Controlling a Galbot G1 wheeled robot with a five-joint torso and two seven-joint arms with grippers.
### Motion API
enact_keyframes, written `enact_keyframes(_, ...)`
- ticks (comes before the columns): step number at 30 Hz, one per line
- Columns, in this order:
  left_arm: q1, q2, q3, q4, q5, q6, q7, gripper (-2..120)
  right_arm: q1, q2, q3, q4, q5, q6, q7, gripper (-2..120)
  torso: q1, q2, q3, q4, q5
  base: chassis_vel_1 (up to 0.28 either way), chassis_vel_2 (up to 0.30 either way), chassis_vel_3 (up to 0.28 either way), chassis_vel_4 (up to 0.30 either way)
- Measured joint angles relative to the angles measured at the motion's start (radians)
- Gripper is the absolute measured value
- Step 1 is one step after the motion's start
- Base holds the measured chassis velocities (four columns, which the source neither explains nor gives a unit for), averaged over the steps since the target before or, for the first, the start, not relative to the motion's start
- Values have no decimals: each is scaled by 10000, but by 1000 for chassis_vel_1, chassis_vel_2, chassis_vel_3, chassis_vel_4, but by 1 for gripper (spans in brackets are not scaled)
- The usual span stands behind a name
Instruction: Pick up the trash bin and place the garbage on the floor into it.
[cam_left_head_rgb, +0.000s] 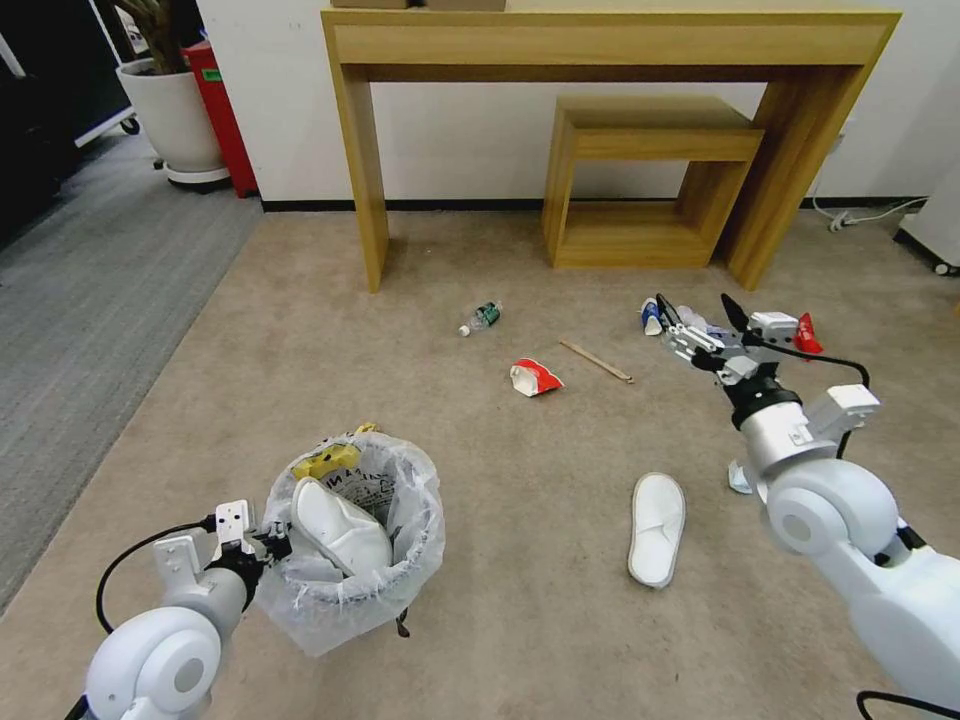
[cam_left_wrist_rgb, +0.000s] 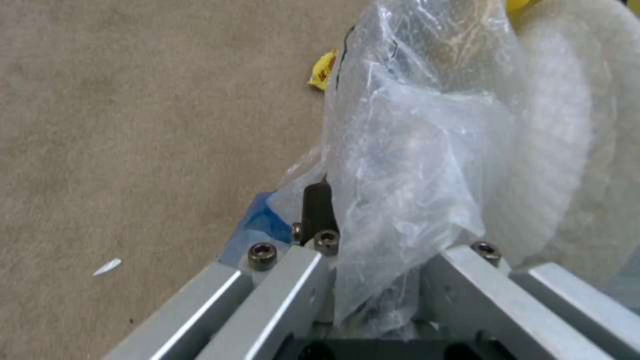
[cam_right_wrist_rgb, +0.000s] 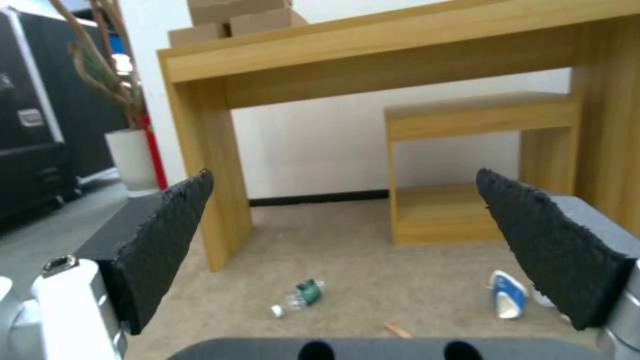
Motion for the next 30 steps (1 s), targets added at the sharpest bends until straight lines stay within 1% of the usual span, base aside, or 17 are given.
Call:
enact_keyframes(2,357,52,-118,-365,-60,52,-77,1,-187,92,201,-88,-171,5,7,100,1,0,0,2,0,0,0,0,0)
enact_keyframes(9,871,57,-188,-886,178,54,105,1,-374,334,356,-197,-223,77,-18,100,0,0,0,1,0,0,0,0,0)
enact_keyframes(13,1034,-43,-109,-948,403,52,148,1,-459,376,405,-217,-272,108,-47,100,1,-1,0,1,0,0,0,0,0)
enact_keyframes(17,1279,-331,-43,-946,780,31,155,1,-517,396,493,-209,-270,100,-58,100,1,-1,0,1,-1,0,0,0,0)
enact_keyframes(22,1429,-518,3,-904,907,14,168,1,-559,409,477,-173,-277,74,-58,100,1,0,1,1,-2,0,0,0,0)
enact_keyframes(30,1696,-669,60,-800,1317,-104,447,1,-532,496,321,-243,-351,43,-54,100,2,0,1,2,0,0,0,0,0)
